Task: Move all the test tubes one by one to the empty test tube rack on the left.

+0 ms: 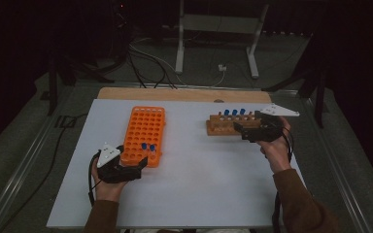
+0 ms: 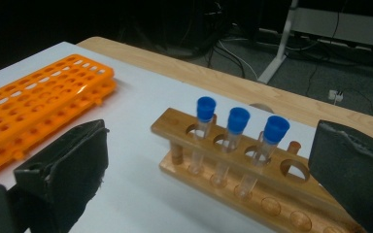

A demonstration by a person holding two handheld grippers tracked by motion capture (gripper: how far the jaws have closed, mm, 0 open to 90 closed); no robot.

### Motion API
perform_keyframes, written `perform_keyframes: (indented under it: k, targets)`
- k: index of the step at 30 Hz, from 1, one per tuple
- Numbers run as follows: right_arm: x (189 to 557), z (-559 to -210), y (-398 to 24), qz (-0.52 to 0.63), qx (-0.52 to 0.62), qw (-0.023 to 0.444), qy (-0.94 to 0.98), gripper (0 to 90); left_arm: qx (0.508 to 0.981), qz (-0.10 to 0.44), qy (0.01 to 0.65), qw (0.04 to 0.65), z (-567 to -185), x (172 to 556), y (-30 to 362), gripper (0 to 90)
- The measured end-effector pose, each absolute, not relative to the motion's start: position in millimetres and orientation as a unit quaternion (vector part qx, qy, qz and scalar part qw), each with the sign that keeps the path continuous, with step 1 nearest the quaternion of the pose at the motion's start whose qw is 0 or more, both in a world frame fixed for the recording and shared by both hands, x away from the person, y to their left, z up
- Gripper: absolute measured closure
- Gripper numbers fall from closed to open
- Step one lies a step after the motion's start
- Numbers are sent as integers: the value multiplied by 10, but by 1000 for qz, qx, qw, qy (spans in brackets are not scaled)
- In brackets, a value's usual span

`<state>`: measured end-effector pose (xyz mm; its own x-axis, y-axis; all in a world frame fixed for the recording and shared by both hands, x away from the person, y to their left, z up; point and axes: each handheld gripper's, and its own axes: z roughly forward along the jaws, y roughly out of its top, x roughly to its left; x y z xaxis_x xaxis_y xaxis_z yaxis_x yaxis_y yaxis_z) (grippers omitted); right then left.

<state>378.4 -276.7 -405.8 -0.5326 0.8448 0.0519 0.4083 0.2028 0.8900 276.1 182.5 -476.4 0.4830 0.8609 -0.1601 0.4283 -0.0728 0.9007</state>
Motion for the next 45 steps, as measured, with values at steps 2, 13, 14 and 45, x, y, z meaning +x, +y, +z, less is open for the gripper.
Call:
perform_keyframes:
  k: [2, 13, 14, 45]
  targets:
    - [3853, -4085, -2783, 469, 430, 231, 736, 39, 698, 215, 461, 504, -4762, 2761, 1826, 6]
    - [4182, -4327, -2880, 440, 465, 214, 738, 238, 701, 206, 462, 503, -4789, 2781, 1783, 7]
    - [4203, -4350, -2890, 435, 468, 215, 738, 273, 702, 205, 461, 503, -4791, 2784, 1776, 7]
    - [4382, -4632, -2735, 422, 495, 250, 717, 764, 706, 200, 458, 502, -4806, 2801, 1736, 7]
